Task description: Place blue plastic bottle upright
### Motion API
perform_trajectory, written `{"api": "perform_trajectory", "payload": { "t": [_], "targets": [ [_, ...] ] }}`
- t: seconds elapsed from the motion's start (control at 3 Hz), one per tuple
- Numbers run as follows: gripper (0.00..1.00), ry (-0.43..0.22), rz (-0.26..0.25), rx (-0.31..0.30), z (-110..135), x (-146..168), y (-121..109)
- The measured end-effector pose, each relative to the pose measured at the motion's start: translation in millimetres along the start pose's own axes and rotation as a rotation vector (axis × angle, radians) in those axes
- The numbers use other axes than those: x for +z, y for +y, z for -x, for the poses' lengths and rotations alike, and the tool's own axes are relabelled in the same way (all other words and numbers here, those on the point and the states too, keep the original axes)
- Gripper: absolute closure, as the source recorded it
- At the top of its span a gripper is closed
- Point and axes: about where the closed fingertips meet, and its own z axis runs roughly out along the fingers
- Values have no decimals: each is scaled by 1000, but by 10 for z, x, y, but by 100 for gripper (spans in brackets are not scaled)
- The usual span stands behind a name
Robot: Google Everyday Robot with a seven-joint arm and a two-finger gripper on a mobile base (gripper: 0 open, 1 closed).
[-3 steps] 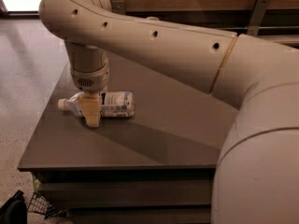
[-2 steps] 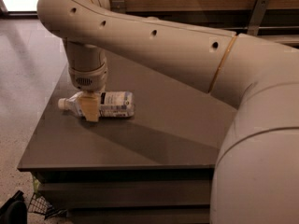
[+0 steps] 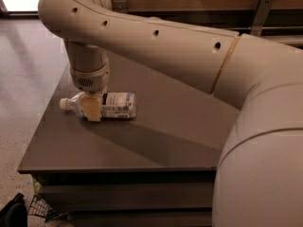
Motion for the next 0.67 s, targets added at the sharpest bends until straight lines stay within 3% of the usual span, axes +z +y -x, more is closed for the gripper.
{"api": "perform_trajectory", "payload": {
  "t": [0.33, 0.67],
  "targets": [
    [100, 0, 0, 0, 0, 0, 0],
    [100, -113, -15, -50, 55, -245, -130]
  ]
}}
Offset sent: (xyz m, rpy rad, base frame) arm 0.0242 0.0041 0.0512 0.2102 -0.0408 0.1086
